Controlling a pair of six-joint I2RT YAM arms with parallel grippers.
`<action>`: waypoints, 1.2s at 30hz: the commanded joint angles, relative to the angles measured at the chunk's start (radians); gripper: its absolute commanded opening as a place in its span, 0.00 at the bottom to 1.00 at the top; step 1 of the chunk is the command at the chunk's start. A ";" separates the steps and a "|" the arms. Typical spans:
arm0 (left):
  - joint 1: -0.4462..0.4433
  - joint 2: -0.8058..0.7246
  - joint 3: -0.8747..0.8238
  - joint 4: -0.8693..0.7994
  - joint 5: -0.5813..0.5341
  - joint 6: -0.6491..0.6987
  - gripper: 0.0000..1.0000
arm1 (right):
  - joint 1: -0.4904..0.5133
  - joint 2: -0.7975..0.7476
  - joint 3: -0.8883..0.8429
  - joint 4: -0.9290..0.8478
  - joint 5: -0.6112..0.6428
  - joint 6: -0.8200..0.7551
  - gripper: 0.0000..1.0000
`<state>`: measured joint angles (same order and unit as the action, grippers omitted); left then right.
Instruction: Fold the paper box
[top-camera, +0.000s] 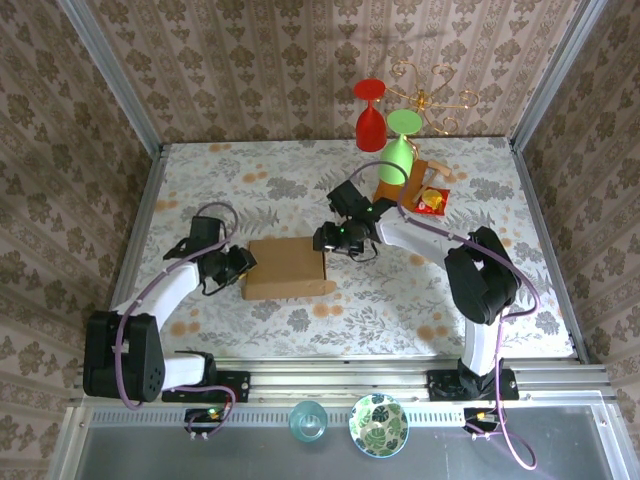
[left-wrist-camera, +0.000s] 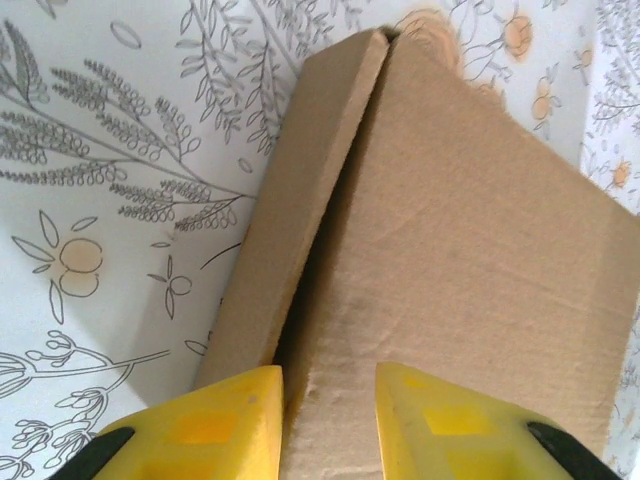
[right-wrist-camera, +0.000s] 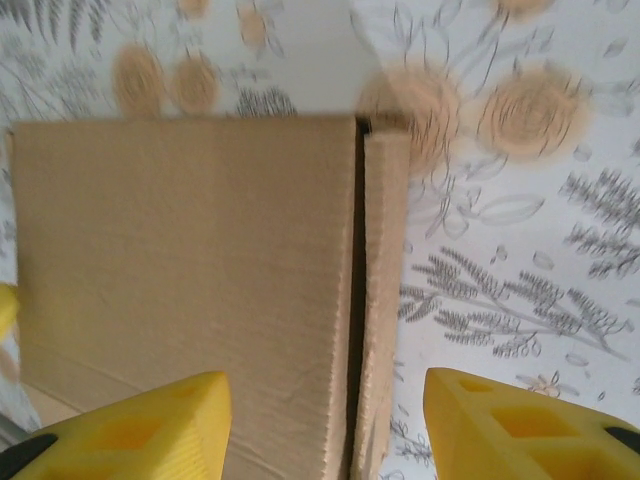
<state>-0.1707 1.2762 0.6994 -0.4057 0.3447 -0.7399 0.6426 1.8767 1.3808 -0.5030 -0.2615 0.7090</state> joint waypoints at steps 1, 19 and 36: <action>-0.009 0.010 0.056 -0.036 0.004 0.020 0.32 | 0.012 0.019 -0.017 0.033 -0.096 -0.016 0.56; 0.114 0.086 0.037 -0.063 0.185 0.208 0.47 | 0.014 0.114 -0.019 -0.019 -0.036 0.006 0.32; 0.050 0.178 -0.018 0.009 0.136 0.228 0.11 | -0.039 0.027 -0.065 0.030 -0.104 -0.061 0.52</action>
<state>-0.1112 1.4170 0.6880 -0.3698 0.5201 -0.5350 0.6250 1.9549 1.3468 -0.4732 -0.3328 0.6823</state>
